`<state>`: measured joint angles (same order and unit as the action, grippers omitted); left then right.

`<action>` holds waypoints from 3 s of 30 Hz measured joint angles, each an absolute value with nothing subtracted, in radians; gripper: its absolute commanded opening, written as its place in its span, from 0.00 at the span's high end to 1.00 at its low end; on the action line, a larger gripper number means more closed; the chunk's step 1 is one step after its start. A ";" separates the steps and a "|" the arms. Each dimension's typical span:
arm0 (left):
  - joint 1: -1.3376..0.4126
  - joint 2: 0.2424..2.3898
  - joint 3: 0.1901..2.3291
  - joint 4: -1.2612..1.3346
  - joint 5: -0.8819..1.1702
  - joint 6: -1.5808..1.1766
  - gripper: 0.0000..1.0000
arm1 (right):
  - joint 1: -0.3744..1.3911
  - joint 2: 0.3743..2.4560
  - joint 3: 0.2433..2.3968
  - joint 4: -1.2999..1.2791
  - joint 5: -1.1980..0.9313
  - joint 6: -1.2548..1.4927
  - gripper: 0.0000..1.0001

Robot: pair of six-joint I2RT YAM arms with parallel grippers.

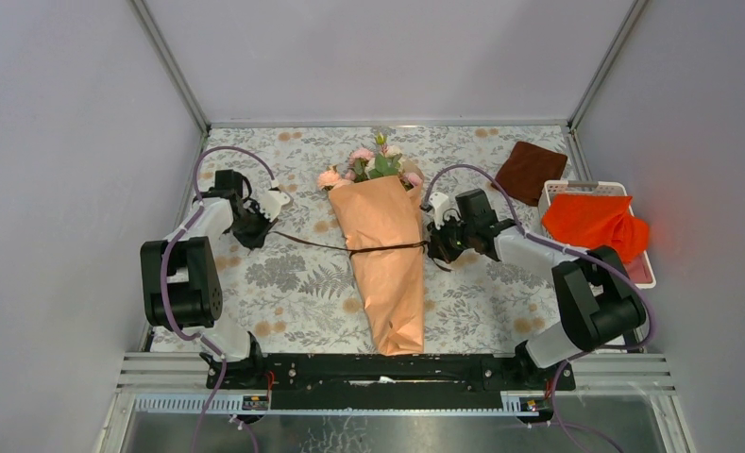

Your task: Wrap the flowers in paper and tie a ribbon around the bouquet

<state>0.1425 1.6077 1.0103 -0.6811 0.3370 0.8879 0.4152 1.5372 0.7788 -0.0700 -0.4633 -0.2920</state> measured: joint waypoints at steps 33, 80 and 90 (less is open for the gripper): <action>0.366 1.586 0.891 -0.463 -0.006 0.921 1.00 | -0.361 1.117 0.179 0.419 -0.462 0.665 1.00; -0.005 1.525 0.727 -0.344 -0.121 0.815 1.00 | 0.349 0.865 0.662 0.353 -0.253 0.519 1.00; 0.171 1.589 0.699 -0.134 -0.195 0.908 1.00 | -0.009 0.737 0.339 0.349 -0.046 0.703 1.00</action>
<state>0.1715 1.5887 0.6994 -0.1345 -0.1947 0.9081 -0.0093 0.7372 0.3393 0.3492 -0.0456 0.7029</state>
